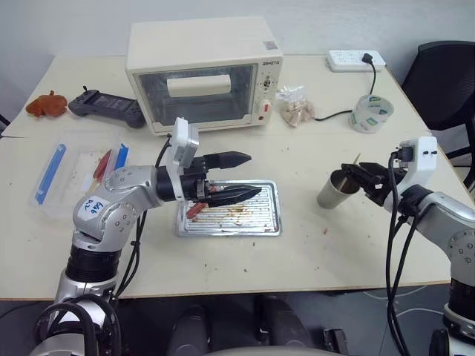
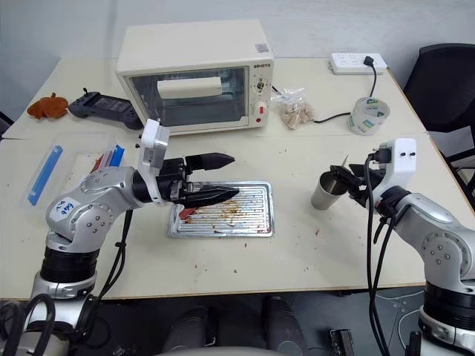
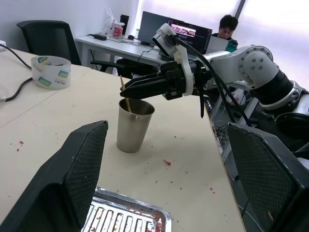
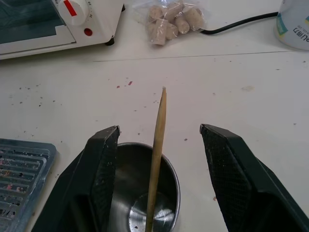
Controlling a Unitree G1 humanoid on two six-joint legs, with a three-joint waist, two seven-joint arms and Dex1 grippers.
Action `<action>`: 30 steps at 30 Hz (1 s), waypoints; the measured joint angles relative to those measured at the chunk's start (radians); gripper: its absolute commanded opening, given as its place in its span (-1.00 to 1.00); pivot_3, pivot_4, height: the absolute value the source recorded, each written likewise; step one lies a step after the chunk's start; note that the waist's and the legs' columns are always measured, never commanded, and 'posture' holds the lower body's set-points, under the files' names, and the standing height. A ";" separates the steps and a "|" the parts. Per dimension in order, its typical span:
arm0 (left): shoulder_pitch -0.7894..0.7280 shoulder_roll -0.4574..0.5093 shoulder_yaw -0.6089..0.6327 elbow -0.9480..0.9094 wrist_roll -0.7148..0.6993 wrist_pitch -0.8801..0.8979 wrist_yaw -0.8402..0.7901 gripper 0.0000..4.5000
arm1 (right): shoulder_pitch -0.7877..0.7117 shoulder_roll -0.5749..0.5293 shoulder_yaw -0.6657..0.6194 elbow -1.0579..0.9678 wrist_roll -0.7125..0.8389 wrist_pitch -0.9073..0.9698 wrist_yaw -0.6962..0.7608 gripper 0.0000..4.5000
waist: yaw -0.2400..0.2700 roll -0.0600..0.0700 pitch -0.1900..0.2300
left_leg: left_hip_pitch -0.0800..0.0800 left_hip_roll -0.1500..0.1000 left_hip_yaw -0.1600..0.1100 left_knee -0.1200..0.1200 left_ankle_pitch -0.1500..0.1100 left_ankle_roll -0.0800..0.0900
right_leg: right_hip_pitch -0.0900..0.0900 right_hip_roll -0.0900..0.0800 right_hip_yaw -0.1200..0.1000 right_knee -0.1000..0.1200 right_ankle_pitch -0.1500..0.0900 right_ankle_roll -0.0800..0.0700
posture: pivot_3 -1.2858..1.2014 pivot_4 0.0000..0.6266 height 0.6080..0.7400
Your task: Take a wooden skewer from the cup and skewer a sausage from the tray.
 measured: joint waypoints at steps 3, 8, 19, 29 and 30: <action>-0.009 -0.005 0.000 0.002 0.004 -0.008 -0.001 0.85 | -0.020 0.018 0.001 0.026 -0.017 -0.011 0.003 -0.04 | 0.000 0.000 0.000 | 0.000 0.000 0.000 0.000 0.000 0.000 | 0.000 0.000 0.000 0.000 0.000 0.000 | 0.03 -0.52 1.00; -0.010 -0.008 0.000 0.016 0.017 -0.016 -0.003 0.85 | -0.030 0.033 0.019 0.034 -0.040 -0.020 0.014 -0.75 | 0.000 0.000 0.000 | 0.000 0.000 0.000 0.000 0.000 0.000 | 0.000 0.000 0.000 0.000 0.000 0.000 | 0.03 -0.52 1.00; -0.011 -0.008 0.000 0.035 0.034 -0.027 -0.011 0.85 | -0.030 0.039 0.023 0.033 -0.057 -0.021 0.024 -0.98 | 0.000 0.000 0.000 | 0.000 0.000 0.000 0.000 0.000 0.000 | 0.000 0.000 0.000 0.000 0.000 0.000 | 0.03 -0.52 1.00; -0.026 -0.019 0.000 0.040 0.039 -0.031 -0.026 0.85 | -0.031 0.039 0.020 0.019 -0.053 -0.015 0.015 -0.98 | 0.000 0.000 0.000 | 0.000 0.000 0.000 0.000 0.000 0.000 | -0.001 0.000 0.000 0.000 0.000 0.000 | 0.03 -0.52 1.00; -0.026 -0.020 0.000 0.041 0.041 -0.032 -0.030 0.85 | -0.033 0.039 0.016 0.007 -0.046 -0.010 0.008 -0.98 | 0.000 0.000 0.000 | 0.000 0.000 0.000 0.000 0.000 0.000 | -0.001 0.000 0.000 0.000 0.000 0.000 | 0.03 -0.52 1.00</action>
